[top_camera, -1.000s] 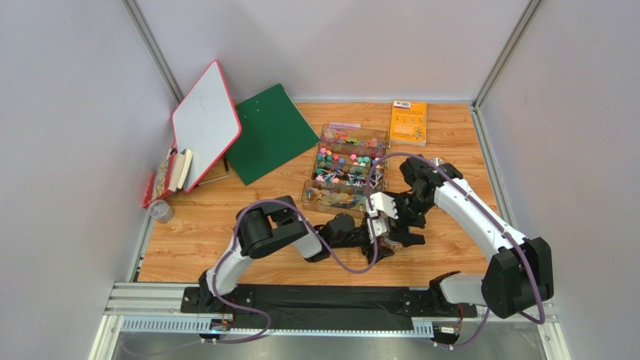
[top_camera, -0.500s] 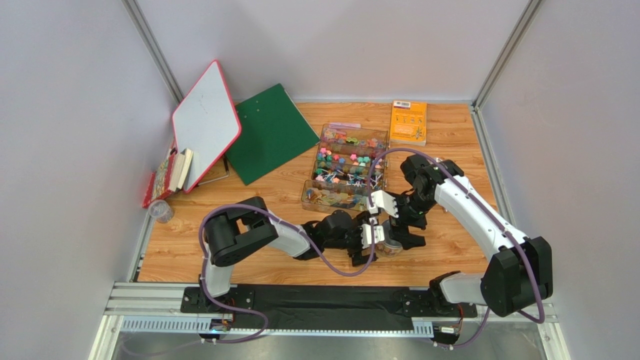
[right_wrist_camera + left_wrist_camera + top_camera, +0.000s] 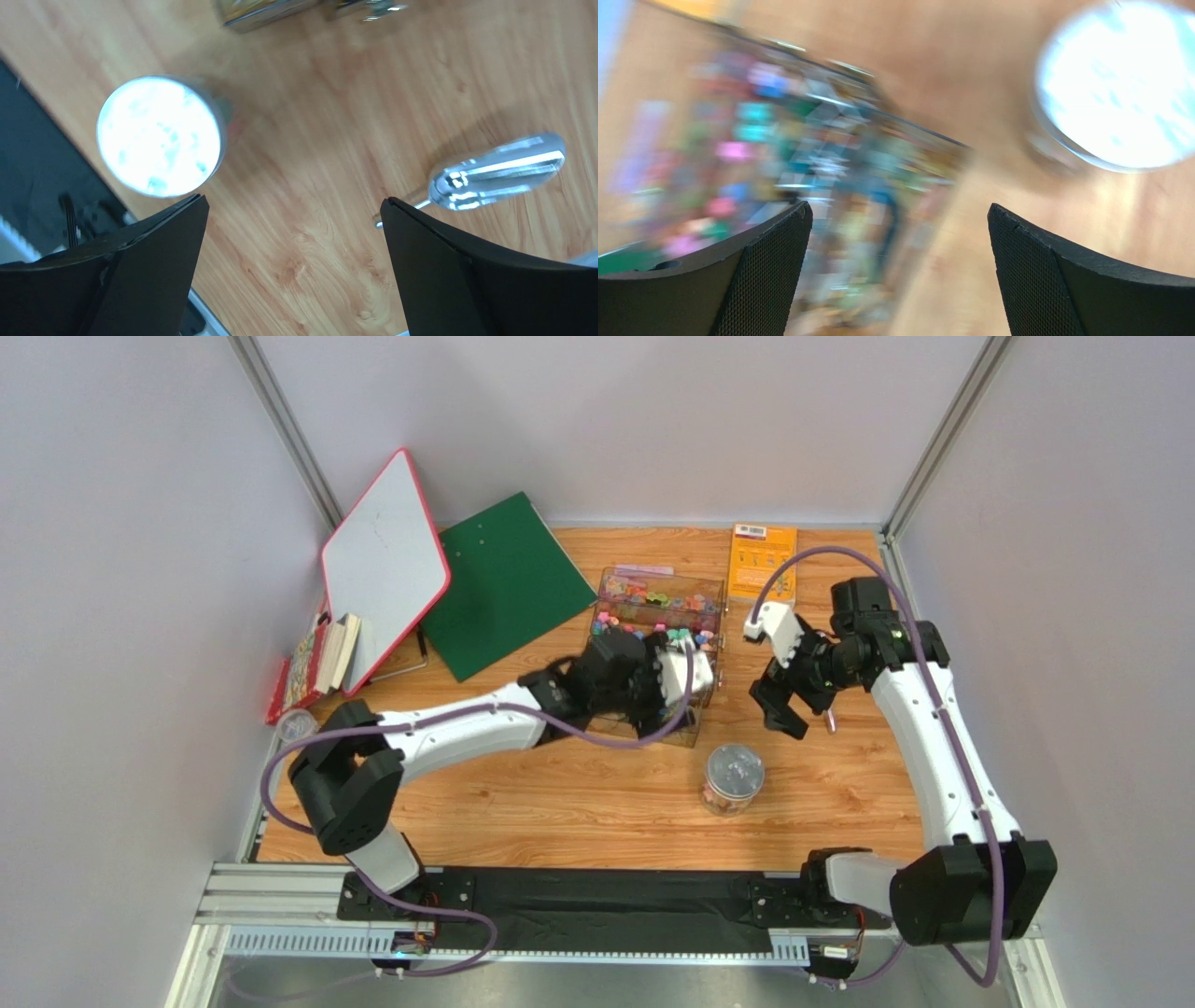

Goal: Pack the candies
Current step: Reset both arms

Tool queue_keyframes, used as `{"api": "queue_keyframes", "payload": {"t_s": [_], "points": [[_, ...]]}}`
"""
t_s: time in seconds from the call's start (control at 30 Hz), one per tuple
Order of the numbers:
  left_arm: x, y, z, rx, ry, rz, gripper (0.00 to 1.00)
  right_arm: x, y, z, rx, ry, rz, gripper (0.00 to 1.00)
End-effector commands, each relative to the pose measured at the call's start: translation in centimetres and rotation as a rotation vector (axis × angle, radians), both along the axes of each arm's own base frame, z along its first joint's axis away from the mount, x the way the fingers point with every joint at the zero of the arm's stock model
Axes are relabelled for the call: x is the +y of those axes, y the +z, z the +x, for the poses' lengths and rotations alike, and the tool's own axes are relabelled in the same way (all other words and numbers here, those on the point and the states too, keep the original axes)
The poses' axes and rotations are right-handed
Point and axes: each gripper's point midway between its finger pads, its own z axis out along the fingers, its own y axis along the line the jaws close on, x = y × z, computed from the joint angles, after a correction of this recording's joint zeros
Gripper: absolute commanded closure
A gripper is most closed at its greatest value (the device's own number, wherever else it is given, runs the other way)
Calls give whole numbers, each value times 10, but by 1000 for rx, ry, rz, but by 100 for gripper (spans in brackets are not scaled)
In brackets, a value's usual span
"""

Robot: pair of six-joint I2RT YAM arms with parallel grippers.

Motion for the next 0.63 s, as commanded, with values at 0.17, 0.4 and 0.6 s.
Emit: {"api": "queue_keyframes", "payload": {"t_s": [0.17, 0.4, 0.6], "points": [[66, 149, 110, -228, 424, -113, 0, -8, 29, 55, -201, -733, 323, 0], [106, 172, 105, -241, 517, -175, 0, -73, 47, 67, -401, -1119, 253, 0], [110, 177, 93, -200, 526, -238, 0, -91, 67, 73, -481, -1138, 224, 0]]}}
